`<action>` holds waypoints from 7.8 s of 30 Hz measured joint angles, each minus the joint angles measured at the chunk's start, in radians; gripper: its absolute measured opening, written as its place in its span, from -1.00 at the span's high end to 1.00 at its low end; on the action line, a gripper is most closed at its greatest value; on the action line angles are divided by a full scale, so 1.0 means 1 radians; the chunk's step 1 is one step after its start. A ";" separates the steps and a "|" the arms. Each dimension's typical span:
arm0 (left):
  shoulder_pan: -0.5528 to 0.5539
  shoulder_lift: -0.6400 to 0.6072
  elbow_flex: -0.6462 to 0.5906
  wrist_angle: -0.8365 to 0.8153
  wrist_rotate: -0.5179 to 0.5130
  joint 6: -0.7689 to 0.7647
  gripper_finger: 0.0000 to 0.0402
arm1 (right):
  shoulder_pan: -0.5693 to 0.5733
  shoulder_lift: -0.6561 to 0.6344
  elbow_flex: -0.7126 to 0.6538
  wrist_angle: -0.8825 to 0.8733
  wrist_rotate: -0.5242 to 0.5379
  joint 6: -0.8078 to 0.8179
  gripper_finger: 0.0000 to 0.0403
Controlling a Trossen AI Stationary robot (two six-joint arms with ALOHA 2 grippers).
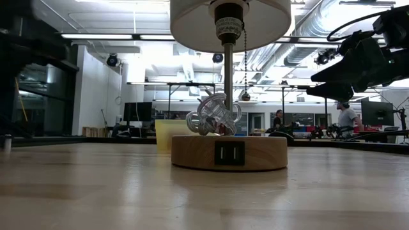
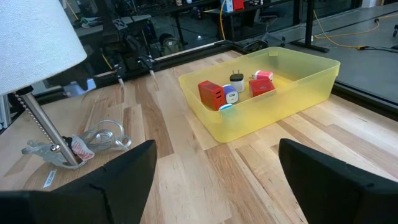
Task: Pick & Place Office items
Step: Put the blue charger adapter into the yellow bin, then return to Home Position
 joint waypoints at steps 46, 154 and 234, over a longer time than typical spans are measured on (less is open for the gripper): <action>0.837 -0.038 -0.003 0.090 0.009 0.317 -0.09 | 0.000 0.000 0.000 0.000 0.000 0.000 -0.61; 1.117 0.349 0.306 0.640 0.093 0.640 -0.30 | 0.000 0.007 0.000 0.005 0.001 0.000 -0.61; 1.022 -0.301 0.053 -0.012 0.135 0.246 -0.36 | 0.000 0.006 0.000 0.004 0.000 0.000 -0.61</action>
